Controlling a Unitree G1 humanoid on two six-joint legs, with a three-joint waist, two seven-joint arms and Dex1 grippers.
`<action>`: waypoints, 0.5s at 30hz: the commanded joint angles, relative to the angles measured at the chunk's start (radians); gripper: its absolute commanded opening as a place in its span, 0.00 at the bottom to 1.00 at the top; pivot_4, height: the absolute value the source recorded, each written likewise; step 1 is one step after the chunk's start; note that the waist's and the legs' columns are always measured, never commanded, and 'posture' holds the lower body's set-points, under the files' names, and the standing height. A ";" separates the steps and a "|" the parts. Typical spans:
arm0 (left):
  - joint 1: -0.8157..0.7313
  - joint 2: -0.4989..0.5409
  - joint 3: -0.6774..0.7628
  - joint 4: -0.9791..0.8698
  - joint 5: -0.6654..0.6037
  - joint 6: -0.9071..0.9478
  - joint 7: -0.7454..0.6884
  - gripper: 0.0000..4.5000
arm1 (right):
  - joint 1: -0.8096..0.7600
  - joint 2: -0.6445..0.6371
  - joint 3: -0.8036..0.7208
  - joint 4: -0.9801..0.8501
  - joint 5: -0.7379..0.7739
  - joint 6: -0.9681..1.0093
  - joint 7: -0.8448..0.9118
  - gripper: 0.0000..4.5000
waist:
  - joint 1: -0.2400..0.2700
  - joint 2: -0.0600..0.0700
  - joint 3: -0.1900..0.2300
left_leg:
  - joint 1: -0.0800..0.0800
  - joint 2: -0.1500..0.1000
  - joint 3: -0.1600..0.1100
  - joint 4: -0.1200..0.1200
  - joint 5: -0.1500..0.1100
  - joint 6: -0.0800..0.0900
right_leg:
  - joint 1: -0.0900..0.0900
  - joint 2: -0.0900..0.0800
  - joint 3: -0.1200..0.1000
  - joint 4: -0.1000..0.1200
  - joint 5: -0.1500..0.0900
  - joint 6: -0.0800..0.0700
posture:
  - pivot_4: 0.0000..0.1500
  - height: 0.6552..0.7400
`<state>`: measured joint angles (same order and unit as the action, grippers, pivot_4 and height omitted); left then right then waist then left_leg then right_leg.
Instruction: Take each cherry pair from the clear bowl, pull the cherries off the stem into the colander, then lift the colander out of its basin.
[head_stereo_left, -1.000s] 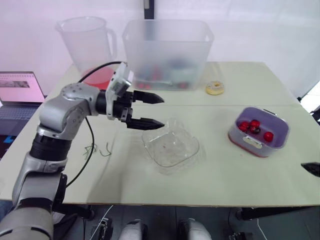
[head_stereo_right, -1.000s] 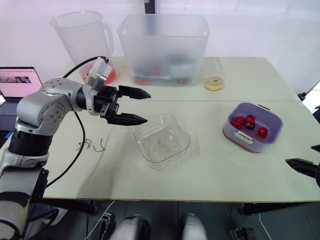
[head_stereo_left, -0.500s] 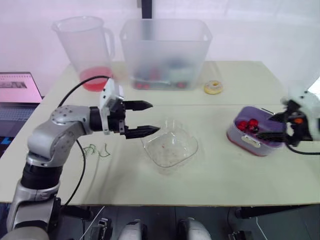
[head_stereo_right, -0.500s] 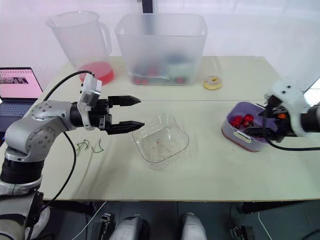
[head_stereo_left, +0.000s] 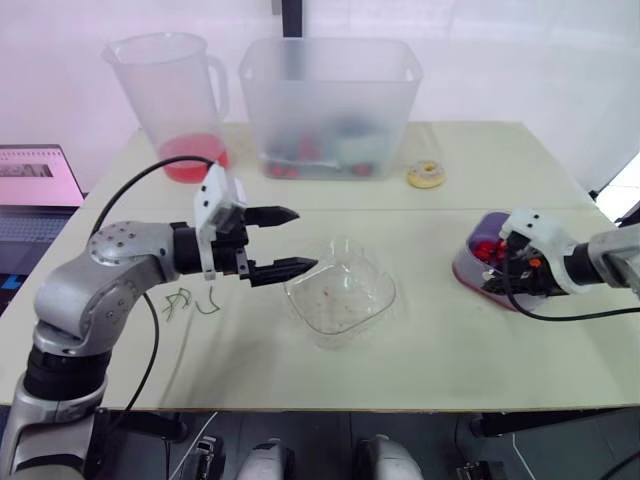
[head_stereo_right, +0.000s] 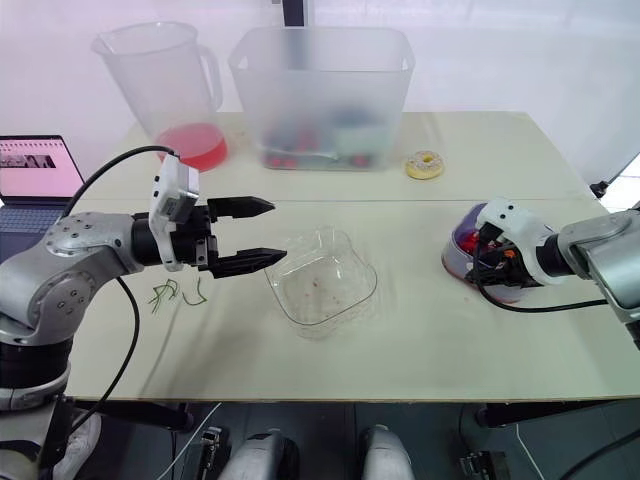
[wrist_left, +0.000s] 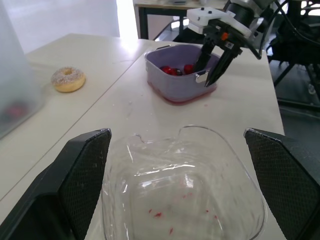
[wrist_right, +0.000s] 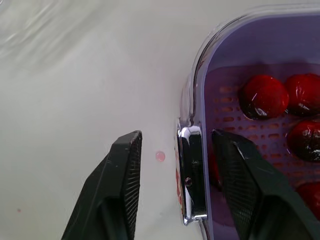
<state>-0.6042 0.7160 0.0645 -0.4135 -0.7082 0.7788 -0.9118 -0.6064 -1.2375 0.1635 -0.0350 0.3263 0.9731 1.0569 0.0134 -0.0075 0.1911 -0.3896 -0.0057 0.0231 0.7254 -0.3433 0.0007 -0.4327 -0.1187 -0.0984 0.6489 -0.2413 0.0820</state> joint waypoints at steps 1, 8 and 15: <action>-0.025 0.022 0.028 -0.023 -0.014 -0.002 0.008 1.00 | -0.018 -0.009 -0.005 -0.011 -0.040 0.004 -0.011 0.51 | 0.000 0.000 0.000 | 0.000 0.000 0.000 0.000 0.000 0.000 | 0.000 0.000 0.000 0.000 0.000 0.000 | 1.00 0.39; -0.043 0.033 0.009 0.001 0.000 -0.018 -0.004 1.00 | -0.016 -0.013 -0.020 -0.031 -0.043 0.030 -0.013 0.13 | -0.001 0.000 0.000 | 0.000 0.000 0.000 0.000 0.000 0.000 | 0.000 0.000 -0.001 0.000 0.000 0.000 | 1.00 0.39; -0.085 0.016 -0.004 0.039 0.003 -0.022 -0.003 1.00 | -0.001 -0.022 -0.029 -0.023 -0.056 0.000 -0.009 0.04 | 0.000 0.000 0.000 | 0.000 0.000 0.000 0.000 0.000 0.000 | 0.000 0.000 -0.001 0.000 0.000 0.000 | 1.00 0.39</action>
<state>-0.6709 0.7337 0.0537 -0.3705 -0.7069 0.7755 -0.9122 -0.6016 -1.2361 0.1788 -0.0442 0.2851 0.9866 1.0466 0.0132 -0.0074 0.1911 -0.3898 -0.0057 0.0235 0.7256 -0.3433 0.0007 -0.4326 -0.1187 -0.0994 0.6490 -0.2412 0.0820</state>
